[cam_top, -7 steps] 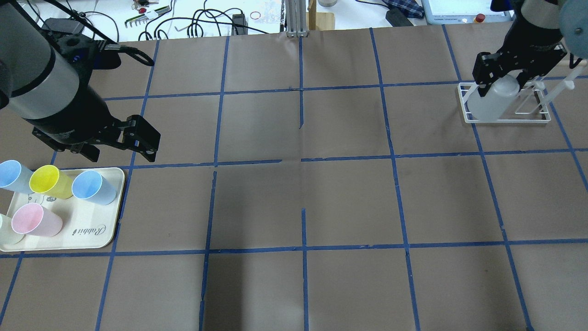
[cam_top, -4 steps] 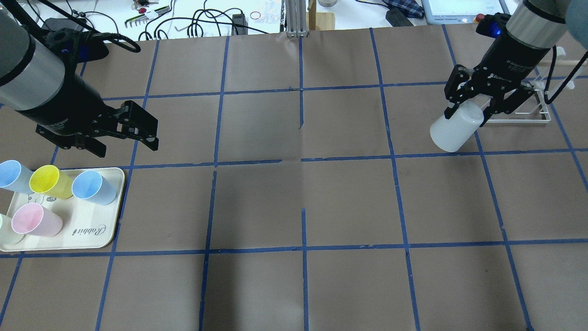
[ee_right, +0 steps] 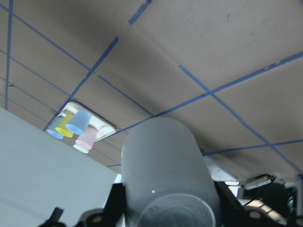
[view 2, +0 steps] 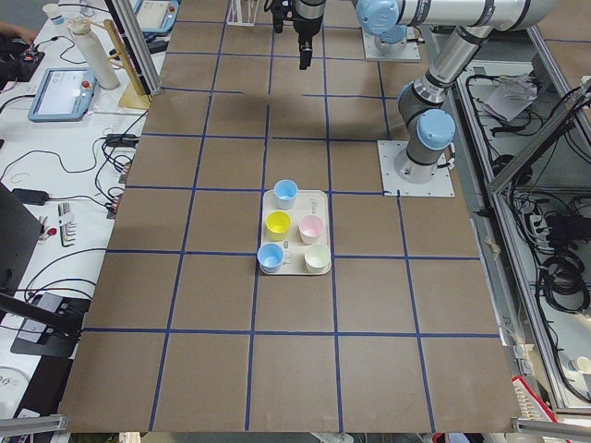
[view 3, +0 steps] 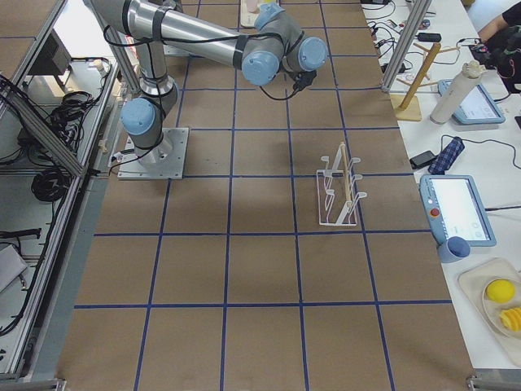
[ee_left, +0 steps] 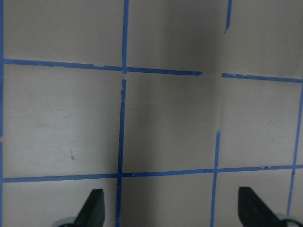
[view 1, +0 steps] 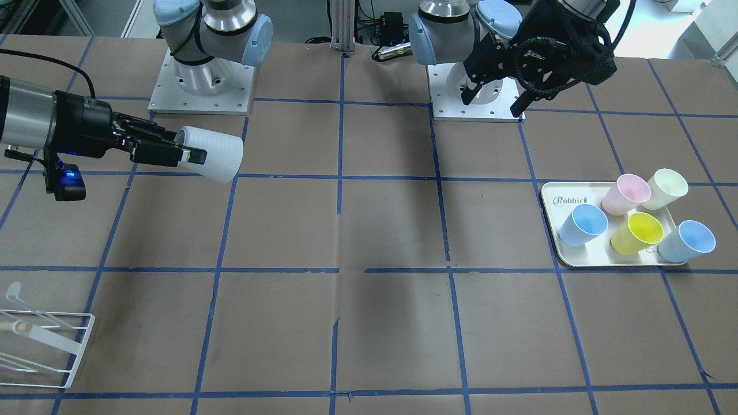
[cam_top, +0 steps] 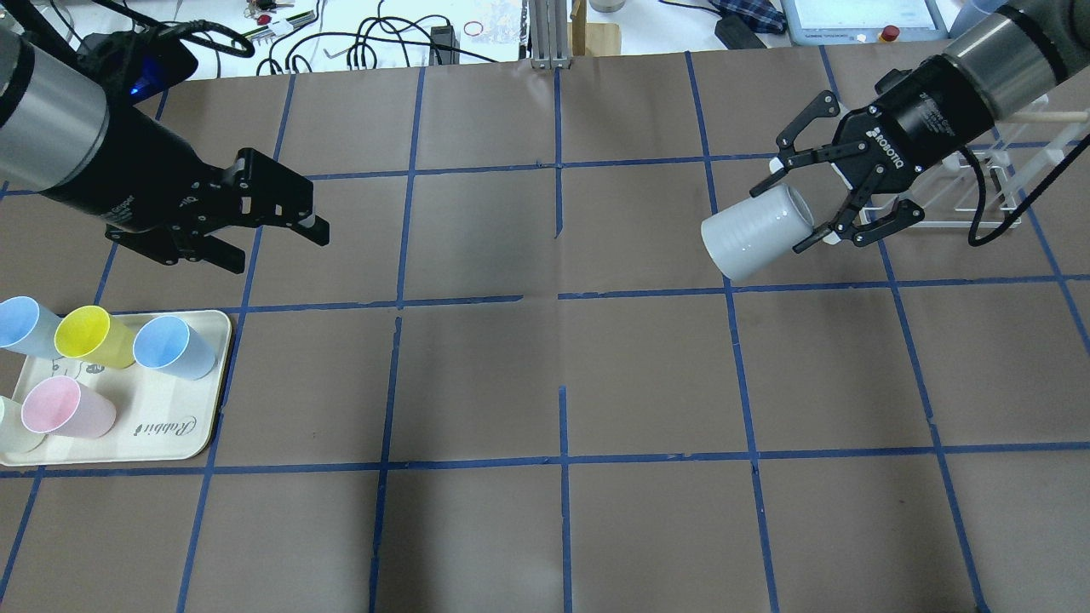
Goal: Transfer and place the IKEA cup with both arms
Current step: 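Lift the white cup off the rack with the right gripper toward the left gripper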
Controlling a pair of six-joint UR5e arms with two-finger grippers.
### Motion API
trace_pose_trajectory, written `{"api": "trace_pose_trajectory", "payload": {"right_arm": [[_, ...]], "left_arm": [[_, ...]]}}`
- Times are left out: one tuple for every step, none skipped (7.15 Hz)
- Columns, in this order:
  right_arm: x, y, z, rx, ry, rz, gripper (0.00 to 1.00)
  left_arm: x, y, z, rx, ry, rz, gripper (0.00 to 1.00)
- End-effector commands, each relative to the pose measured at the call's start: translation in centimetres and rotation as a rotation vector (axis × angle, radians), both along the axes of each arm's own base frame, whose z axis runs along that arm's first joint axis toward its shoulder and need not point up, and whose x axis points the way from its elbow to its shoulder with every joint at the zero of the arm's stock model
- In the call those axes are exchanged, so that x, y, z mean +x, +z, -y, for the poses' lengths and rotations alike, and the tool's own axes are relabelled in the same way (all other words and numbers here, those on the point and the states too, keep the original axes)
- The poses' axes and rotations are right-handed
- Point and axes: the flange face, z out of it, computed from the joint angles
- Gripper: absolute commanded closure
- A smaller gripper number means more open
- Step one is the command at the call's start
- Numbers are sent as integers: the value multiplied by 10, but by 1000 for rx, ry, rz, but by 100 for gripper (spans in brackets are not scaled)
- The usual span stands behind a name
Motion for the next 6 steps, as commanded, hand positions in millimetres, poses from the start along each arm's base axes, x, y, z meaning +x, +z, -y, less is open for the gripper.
{"api": "trace_pose_trajectory", "payload": {"right_arm": [[21,26,-18,168,-198,220,50],[29,38,-26,201,-246,273,50],[39,50,-32,216,-296,329,50],[52,61,-36,214,-335,376,50],[72,69,-41,223,-351,414,50],[88,72,-42,240,-372,451,50]], "left_arm": [[-6,3,6,11,69,-325,0],[-14,11,5,15,93,-442,0],[-24,22,6,21,131,-584,0],[-33,28,8,30,143,-681,0],[-39,34,12,22,146,-796,0],[-46,39,11,15,131,-826,0]]}}
